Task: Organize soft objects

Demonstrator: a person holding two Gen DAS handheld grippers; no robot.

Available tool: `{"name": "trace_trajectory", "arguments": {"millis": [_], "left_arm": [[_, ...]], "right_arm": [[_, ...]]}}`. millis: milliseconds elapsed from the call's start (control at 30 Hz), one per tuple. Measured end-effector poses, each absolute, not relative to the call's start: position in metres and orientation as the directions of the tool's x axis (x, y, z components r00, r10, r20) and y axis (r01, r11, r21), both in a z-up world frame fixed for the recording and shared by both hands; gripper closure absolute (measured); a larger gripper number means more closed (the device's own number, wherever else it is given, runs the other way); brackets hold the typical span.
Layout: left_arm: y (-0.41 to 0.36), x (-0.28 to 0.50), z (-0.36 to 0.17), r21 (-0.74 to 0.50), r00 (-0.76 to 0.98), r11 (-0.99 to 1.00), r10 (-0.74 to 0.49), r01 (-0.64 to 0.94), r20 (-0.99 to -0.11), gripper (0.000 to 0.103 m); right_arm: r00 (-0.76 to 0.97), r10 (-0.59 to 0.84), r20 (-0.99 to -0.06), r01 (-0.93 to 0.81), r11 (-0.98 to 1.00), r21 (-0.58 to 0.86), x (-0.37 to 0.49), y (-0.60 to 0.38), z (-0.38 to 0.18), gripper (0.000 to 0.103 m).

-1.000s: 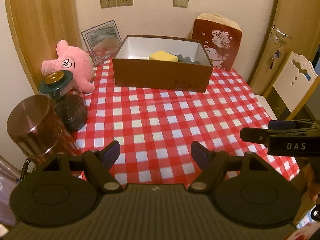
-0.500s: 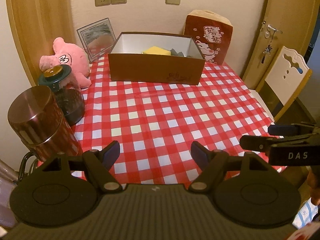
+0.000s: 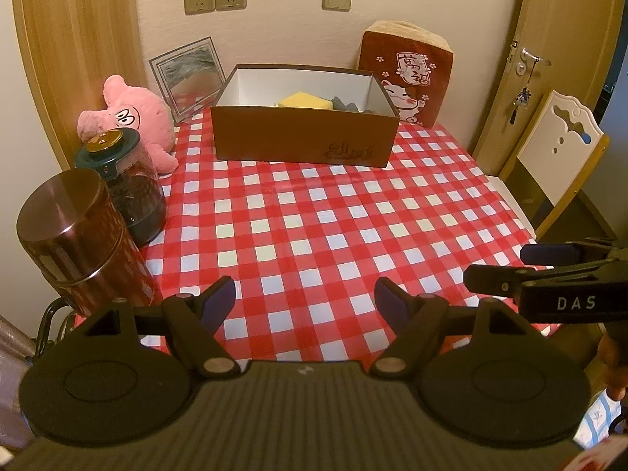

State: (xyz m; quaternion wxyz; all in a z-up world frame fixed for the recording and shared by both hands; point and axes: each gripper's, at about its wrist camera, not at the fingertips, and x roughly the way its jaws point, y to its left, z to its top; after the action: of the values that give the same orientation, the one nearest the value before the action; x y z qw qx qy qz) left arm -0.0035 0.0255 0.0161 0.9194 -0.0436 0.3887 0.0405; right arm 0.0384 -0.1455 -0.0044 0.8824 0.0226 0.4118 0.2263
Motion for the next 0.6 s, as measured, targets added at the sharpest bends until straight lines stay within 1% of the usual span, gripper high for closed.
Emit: {"name": "trace_trajectory", "arguments": {"millis": [600], "left_arm": [[0.0247,-0.0023,0.0154,-0.051,0.695,0.993,0.038,-0.107,-0.718,0.027]], "right_arm": [[0.557,0.416,-0.719,-0.379,0.898,0.225,0.0388,-0.1445,-0.0044,0.017]]}}
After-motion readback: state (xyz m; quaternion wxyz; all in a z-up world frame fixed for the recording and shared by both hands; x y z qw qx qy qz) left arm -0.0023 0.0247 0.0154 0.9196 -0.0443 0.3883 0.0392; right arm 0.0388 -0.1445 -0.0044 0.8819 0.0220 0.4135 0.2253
